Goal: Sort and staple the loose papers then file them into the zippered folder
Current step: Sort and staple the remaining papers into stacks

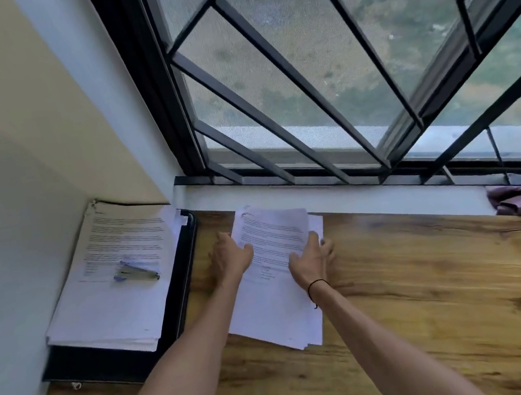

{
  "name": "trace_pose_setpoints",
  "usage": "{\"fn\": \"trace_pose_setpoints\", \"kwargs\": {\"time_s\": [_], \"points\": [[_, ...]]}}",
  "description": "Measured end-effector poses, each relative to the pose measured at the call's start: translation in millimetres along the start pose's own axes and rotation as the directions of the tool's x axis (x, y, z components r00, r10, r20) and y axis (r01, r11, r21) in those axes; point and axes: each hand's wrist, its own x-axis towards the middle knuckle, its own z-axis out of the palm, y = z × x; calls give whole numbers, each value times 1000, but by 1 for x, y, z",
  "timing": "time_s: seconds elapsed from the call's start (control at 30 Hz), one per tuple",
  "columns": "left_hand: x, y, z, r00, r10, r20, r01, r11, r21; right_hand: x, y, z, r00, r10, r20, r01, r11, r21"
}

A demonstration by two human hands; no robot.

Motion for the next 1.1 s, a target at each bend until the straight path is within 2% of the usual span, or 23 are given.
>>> {"fn": "trace_pose_setpoints", "kwargs": {"time_s": [0.1, 0.2, 0.27, 0.33, 0.37, 0.43, 0.53, 0.63, 0.7, 0.8, 0.9, 1.0, 1.1], "points": [[-4, -4, 2, 998, -20, 63, 24, 997, -74, -2, -1, -1, 998, 31, -51, -30, 999, 26], [-8, -7, 4, 991, -37, 129, 67, 970, -234, 0, -3, -8, 993, 99, -64, -81, 965, 249], [-13, -8, 2, 984, -46, 174, 102, 940, -325, 6, -1, -15, 977, 212, 32, -202, 860, 468], [-18, -9, 1, 972, -28, 232, 119, 914, -387, 9, 2, -26, 944, 260, 202, -329, 750, 574], [-22, -9, -1, 969, -14, 248, 118, 904, -411, 10, 5, -30, 934, 227, 276, -351, 723, 595], [-31, -8, -6, 961, 20, 274, 119, 869, -481, 7, 10, -39, 919, 143, 368, -347, 737, 580], [-45, -4, -18, 919, 112, 378, 156, 777, -610, 1, 14, -50, 916, 17, 401, -244, 816, 523], [-49, 1, -27, 896, 190, 400, 123, 761, -637, -8, 9, -62, 915, -207, 346, -55, 786, 616], [-53, 8, -34, 904, 223, 364, 75, 756, -650, -22, 1, -72, 908, -340, 245, 88, 726, 682], [-49, 24, -43, 934, 265, 238, -23, 713, -701, -26, -13, -76, 915, -393, 92, 228, 692, 685], [-66, 36, -70, 933, 361, -10, -258, 646, -718, -38, -34, -87, 916, -396, -65, 327, 642, 693], [-79, 36, -83, 894, 422, -152, -415, 652, -634, -50, -50, -94, 870, -470, -149, 424, 560, 712], [-91, 31, -94, 890, 400, -220, -442, 635, -634, -58, -58, -90, 803, -565, -192, 536, 543, 646]]}}
